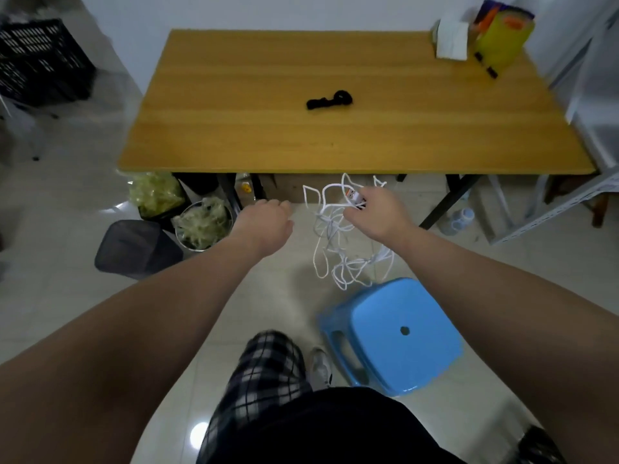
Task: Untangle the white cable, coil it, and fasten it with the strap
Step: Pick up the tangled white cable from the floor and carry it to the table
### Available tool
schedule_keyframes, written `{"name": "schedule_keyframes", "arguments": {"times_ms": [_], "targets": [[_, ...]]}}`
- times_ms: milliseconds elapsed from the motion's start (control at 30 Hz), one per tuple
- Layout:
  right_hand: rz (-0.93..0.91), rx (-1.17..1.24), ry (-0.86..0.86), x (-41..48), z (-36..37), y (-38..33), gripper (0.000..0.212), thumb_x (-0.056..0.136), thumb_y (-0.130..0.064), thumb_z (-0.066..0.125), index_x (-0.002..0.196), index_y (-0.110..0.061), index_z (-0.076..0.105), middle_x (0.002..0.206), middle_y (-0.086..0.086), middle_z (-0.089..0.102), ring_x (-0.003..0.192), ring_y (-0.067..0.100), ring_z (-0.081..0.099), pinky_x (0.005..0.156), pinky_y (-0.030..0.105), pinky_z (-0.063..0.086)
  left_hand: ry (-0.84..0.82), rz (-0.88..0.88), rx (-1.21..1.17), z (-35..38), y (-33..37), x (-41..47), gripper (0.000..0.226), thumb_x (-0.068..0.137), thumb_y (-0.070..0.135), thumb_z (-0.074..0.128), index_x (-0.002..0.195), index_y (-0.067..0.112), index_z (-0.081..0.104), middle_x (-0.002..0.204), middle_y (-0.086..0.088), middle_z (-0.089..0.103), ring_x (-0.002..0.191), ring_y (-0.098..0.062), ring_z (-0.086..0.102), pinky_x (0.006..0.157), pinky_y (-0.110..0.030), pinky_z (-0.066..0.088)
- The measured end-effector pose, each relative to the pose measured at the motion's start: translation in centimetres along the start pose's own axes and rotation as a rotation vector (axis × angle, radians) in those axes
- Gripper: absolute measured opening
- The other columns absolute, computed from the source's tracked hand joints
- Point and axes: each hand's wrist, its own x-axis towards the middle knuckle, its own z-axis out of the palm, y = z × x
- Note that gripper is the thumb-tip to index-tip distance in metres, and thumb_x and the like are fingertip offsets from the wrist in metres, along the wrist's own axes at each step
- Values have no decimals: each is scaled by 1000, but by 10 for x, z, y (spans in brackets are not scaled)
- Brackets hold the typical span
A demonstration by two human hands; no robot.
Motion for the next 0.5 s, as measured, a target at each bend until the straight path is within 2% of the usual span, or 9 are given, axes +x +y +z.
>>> {"name": "schedule_keyframes", "arguments": {"times_ms": [67, 200, 400, 500], "targets": [[14, 17, 38, 16, -8, 3, 28, 78, -31, 57, 57, -27, 39, 57, -5, 45, 67, 26, 51, 59, 30, 37, 6, 22, -7, -5, 0, 19, 31, 98, 28, 36, 118, 6, 47, 121, -16, 54, 114, -35, 49, 86, -41, 42], [7, 51, 84, 44, -26, 3, 35, 81, -26, 57, 53, -22, 35, 52, -2, 40, 56, 21, 41, 49, 30, 25, 35, 54, -32, -20, -3, 58, 33, 98, 29, 38, 121, 9, 49, 122, -15, 55, 114, -34, 49, 88, -43, 44], [8, 83, 168, 104, -64, -18, 40, 77, -24, 60, 50, -15, 32, 51, 2, 33, 54, 22, 32, 54, 31, 26, 101, 128, -64, -57, -16, 124, 36, 99, 29, 35, 128, 11, 45, 127, -12, 55, 117, -32, 49, 89, -42, 46], [-7, 134, 218, 134, -98, -34, 41, 74, -21, 60, 50, -16, 29, 51, 2, 27, 55, 22, 28, 55, 35, 24, 158, 174, -70, -90, -25, 156, 37, 100, 28, 35, 132, 12, 44, 132, -11, 53, 122, -30, 47, 92, -39, 41]]}}
